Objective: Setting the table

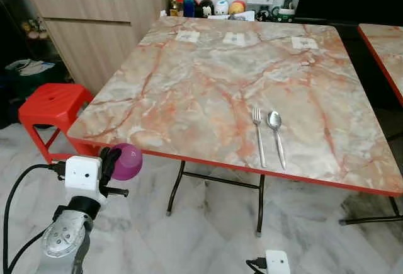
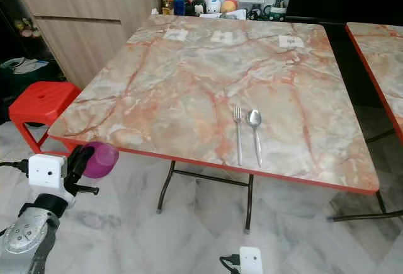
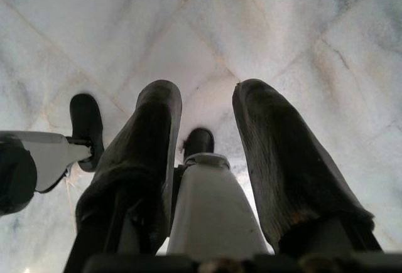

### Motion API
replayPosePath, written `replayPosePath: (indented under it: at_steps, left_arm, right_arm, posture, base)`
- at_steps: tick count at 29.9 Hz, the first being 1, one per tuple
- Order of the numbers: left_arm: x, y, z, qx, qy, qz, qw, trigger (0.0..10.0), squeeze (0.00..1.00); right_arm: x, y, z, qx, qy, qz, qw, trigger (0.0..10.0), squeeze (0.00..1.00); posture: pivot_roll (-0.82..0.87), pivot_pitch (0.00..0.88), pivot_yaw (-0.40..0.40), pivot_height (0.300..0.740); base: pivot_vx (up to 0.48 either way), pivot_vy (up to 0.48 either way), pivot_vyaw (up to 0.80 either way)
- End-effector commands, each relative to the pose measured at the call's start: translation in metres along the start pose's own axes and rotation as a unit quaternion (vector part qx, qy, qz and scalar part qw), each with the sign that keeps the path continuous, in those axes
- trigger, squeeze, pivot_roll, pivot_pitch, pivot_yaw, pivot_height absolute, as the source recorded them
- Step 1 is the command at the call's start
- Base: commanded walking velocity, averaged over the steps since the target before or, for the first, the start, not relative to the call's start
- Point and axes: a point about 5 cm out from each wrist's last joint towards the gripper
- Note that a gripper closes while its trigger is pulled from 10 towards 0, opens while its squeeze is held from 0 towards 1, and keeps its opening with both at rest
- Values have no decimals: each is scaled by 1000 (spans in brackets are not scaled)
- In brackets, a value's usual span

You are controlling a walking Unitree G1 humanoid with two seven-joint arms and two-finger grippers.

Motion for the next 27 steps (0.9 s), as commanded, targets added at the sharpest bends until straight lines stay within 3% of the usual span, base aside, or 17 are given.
replayPosePath:
  at_steps: [1, 27]
  left_arm:
    - [2, 0, -2, 2, -4, -1, 1000, 10000, 0]
    - [4, 2, -5, 13, -5, 7, 1000, 10000, 0]
  right_arm:
    - [-7, -6, 1, -8, 11, -1, 1000, 10000, 0]
    - [-6, -5, 1, -10, 12, 0, 1000, 10000, 0]
  posture:
    - [95, 150, 8, 740]
    - [91, 156, 13, 740]
  base:
    - [0, -469, 0]
    - [0, -469, 0]
Point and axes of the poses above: a point about 5 cm out from each wrist's last joint towards the gripper, its own z axis pointing back from the gripper into the wrist, its own x axis along the axis of the wrist's last joint, y = z × x, and after that the axes turned 9 degrees about -z, right-handed
